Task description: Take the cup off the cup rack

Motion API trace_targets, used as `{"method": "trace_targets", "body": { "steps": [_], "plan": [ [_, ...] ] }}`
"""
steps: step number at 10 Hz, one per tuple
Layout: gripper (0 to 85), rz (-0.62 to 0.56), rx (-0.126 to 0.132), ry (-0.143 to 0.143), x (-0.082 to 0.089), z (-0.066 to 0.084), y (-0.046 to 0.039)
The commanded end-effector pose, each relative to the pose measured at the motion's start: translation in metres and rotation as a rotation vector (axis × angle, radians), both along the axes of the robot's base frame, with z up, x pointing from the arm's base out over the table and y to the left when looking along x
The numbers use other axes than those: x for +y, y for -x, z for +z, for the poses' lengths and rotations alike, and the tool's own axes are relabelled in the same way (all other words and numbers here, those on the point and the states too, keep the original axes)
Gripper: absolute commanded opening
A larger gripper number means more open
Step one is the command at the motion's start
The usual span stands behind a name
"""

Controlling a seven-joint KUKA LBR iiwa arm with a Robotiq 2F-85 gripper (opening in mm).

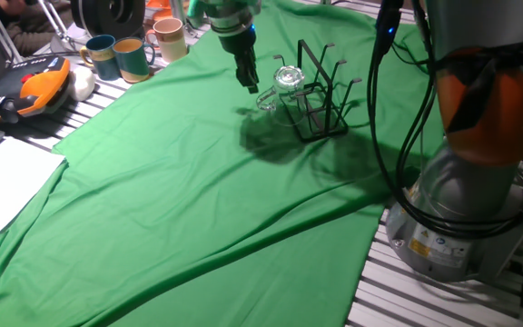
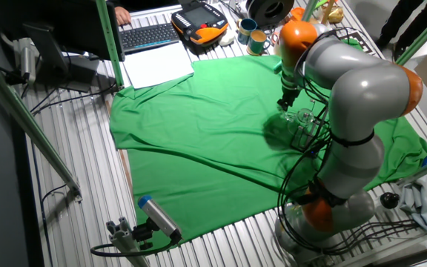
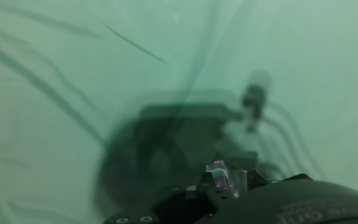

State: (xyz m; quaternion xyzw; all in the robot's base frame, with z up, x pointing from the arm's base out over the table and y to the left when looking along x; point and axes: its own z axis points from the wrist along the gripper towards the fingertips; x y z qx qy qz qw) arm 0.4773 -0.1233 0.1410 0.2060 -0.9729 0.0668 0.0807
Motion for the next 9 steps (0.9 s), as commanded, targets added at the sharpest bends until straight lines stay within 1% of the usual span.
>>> {"method": "trace_targets", "body": {
  "steps": [1, 2, 3, 5, 6, 7, 8, 9],
  "plan": [
    [34.0, 0.002, -0.003, -0.007, -0.003, -0.004, 0.0016],
    [34.0, 0.009, -0.005, -0.017, -0.008, -0.008, 0.0030],
    [34.0, 0.013, -0.004, -0.021, -0.012, -0.011, 0.0047],
    [34.0, 0.014, -0.003, -0.020, -0.011, -0.013, 0.0072],
    [34.0, 0.013, -0.006, -0.019, -0.010, -0.015, 0.0093],
    [34.0, 0.017, -0.021, -0.020, -0.012, -0.021, 0.0130],
    [34.0, 0.019, -0.030, -0.024, -0.015, -0.026, 0.0170],
    [34.0, 0.022, -0.033, -0.034, -0.018, -0.029, 0.0192]
  ]
}}
